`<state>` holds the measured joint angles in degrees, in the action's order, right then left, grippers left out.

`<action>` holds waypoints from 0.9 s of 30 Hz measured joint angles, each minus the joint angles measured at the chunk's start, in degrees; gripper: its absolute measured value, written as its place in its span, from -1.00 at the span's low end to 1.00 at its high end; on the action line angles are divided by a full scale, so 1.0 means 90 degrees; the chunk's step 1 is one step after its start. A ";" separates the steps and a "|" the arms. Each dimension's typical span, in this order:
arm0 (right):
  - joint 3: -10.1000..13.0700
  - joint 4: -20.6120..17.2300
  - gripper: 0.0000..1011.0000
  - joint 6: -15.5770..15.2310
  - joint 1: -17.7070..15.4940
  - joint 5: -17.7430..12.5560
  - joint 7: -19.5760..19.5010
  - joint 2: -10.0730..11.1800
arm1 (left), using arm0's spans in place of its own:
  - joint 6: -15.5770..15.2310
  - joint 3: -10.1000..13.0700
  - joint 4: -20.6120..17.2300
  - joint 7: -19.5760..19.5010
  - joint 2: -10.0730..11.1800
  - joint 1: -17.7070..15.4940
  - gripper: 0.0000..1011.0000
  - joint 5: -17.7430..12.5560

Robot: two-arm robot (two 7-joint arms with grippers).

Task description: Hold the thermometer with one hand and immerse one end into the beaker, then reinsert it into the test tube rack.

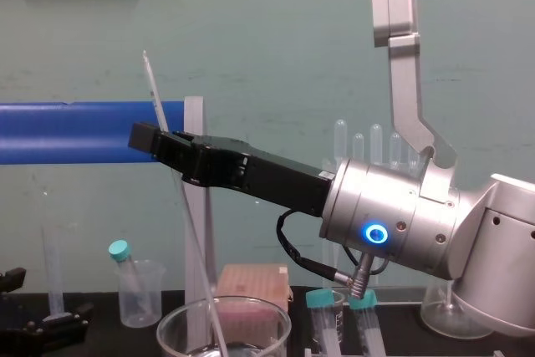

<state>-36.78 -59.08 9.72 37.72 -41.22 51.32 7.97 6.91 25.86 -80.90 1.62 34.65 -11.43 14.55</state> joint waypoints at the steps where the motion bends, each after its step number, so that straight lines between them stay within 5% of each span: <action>1: 0.0000 0.0000 -0.89 0.0000 0.0000 0.0000 0.0000 0.0000 | 0.0000 0.0000 0.0000 0.0000 0.0000 0.0000 0.99 0.0000; 27: 0.0000 0.0000 -0.89 0.0000 0.0000 0.0000 0.0000 0.0000 | 0.0000 0.0000 0.0000 0.0000 0.0000 0.0000 0.99 0.0000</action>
<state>-36.78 -59.08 9.72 37.72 -41.22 51.32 7.97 6.91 25.86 -80.90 1.62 34.65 -11.43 14.55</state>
